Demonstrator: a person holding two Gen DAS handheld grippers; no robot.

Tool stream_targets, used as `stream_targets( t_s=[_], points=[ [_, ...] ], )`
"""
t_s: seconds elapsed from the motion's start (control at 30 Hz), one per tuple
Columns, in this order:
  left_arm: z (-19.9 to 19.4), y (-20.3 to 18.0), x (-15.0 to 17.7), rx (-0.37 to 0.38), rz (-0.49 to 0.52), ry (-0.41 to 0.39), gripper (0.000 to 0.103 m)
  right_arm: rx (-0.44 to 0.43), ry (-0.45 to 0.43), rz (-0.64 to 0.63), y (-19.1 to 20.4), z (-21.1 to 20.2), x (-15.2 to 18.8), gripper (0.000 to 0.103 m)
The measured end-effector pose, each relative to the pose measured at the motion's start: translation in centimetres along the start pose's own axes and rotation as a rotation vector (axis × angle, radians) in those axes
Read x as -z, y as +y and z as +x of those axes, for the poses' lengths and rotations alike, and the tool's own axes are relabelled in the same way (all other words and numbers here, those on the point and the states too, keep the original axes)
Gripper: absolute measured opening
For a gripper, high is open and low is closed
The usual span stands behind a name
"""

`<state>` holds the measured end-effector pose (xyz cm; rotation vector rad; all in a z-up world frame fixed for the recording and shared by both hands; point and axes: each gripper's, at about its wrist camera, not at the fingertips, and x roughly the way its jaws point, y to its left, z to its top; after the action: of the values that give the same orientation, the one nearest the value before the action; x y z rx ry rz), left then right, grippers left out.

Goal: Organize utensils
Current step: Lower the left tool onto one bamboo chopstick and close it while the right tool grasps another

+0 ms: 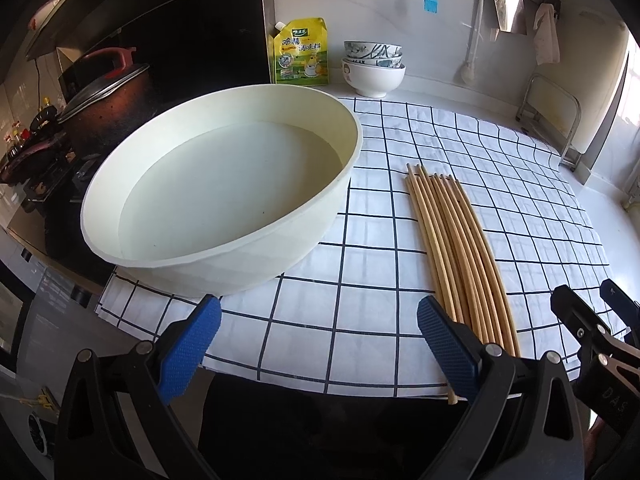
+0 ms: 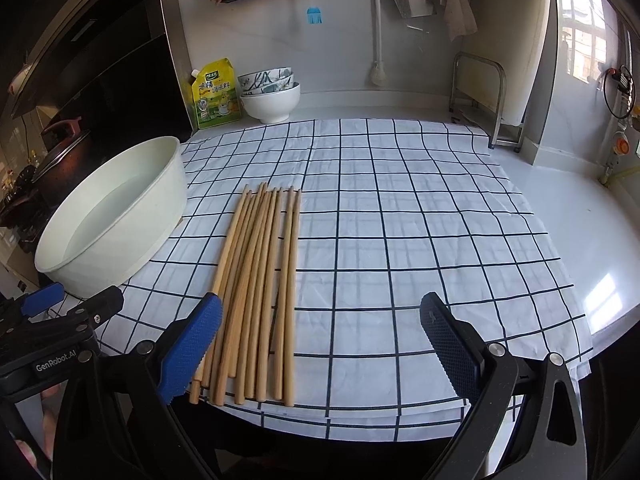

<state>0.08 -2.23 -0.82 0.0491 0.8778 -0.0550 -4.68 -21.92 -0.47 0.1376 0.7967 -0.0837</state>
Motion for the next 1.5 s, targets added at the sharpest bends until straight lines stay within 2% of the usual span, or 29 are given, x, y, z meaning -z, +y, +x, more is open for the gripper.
stream_targets(
  t_s=[0.27, 0.7, 1.23, 1.5],
  points=[
    [2.2, -2.0, 0.0, 0.039, 0.029, 0.044, 0.097, 0.025, 0.085, -0.039, -1.6, 3.5, -0.4, 0.095],
    [4.8, -2.6, -0.3, -0.002, 0.019, 0.085, 0.097, 0.027, 0.187, -0.068, -1.7, 8.8, -1.7, 0.095],
    [5.3, -2.9, -0.6, 0.037, -0.013, 0.094, 0.097, 0.055, 0.234, -0.162, -0.8, 9.6, -1.3, 0.095],
    [5.6, -3.6, -0.6, 0.046, -0.001, 0.099, 0.097, 0.061, 0.228, -0.134, -2.3, 9.4, -1.3, 0.095]
  ],
)
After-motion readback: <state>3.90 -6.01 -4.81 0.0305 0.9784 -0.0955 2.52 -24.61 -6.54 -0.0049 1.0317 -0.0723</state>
